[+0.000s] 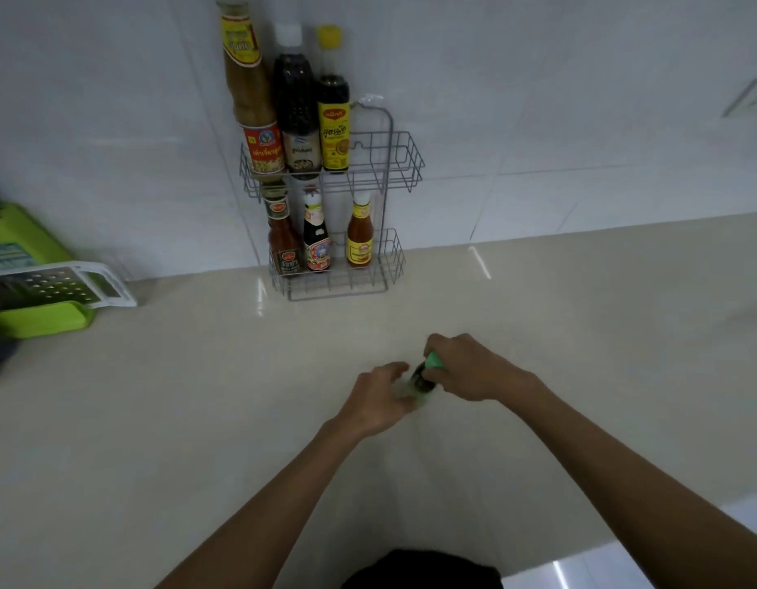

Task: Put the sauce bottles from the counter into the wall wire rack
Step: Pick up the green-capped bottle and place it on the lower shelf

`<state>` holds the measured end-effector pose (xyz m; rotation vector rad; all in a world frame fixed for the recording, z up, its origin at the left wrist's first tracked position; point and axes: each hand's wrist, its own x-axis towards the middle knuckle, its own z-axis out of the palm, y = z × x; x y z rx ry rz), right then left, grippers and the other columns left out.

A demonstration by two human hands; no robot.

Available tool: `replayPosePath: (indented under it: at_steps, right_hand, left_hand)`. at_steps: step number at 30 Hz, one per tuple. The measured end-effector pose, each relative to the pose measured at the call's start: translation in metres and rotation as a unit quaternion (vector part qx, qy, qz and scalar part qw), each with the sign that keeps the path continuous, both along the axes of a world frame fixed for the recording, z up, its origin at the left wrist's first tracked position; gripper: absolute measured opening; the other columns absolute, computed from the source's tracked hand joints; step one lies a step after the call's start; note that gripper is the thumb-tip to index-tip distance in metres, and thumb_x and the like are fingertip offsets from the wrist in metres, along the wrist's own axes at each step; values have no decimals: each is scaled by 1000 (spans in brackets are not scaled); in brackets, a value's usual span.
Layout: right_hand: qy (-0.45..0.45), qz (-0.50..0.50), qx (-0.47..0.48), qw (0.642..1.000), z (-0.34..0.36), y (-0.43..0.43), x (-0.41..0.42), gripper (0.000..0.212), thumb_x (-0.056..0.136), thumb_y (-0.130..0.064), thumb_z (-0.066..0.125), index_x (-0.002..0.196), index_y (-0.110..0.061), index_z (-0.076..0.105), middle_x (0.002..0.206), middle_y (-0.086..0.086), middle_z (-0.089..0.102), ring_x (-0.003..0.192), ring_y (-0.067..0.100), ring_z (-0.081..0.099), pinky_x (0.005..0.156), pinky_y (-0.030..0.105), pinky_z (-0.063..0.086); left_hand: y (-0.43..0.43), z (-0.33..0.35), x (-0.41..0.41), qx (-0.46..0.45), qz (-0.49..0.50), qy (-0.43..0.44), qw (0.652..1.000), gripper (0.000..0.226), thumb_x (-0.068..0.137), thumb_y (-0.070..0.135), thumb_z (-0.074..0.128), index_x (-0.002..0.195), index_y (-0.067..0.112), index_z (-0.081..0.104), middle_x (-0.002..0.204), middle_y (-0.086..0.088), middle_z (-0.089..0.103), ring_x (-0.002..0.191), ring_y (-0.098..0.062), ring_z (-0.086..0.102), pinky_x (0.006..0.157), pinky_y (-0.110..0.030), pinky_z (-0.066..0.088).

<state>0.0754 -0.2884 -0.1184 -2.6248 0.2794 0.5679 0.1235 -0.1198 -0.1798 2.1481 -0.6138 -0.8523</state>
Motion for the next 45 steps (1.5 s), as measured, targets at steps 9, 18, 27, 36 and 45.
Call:
replayPosePath:
  at_steps: [9, 18, 27, 36, 45]
  right_hand:
    - [-138, 55, -22, 989, 67, 37, -12, 48, 93, -59, 45, 87, -12, 53, 73, 5, 64, 54, 19, 68, 56, 40, 56]
    - [-150, 19, -46, 987, 106, 43, -15, 71, 87, -78, 21, 93, -19, 59, 74, 2, 72, 54, 13, 68, 69, 34, 57]
    - [-204, 65, -21, 977, 128, 40, -17, 42, 93, -61, 47, 83, -20, 48, 62, -4, 62, 48, 12, 60, 52, 31, 49]
    - [-403, 154, -69, 900, 114, 51, -18, 27, 98, -38, 43, 81, -19, 49, 62, -8, 46, 53, 16, 42, 49, 26, 28]
    - [-389, 93, -146, 905, 92, 57, -2, 38, 90, -38, 24, 83, -12, 50, 54, -1, 44, 41, 18, 33, 45, 27, 21]
  left_hand:
    - [17, 47, -7, -98, 16, 64, 993, 27, 72, 28, 79, 93, 26, 61, 77, 6, 64, 64, -10, 60, 56, -21, 48]
    - [18, 97, -10, -122, 38, 13, 992, 24, 72, 18, 75, 92, 21, 63, 77, 2, 65, 64, -15, 61, 61, -32, 52]
    - [30, 126, 1, -121, 3, 33, 992, 21, 73, 16, 77, 85, 13, 61, 77, -4, 66, 64, -15, 64, 72, -36, 54]
    - [39, 142, -3, -143, -85, 134, 977, 17, 76, 10, 76, 78, 7, 59, 67, -11, 62, 64, -22, 59, 72, -36, 51]
    - [14, 111, -30, -162, 181, -62, 968, 25, 75, 24, 78, 88, 33, 58, 80, 14, 66, 72, -6, 64, 61, -24, 52]
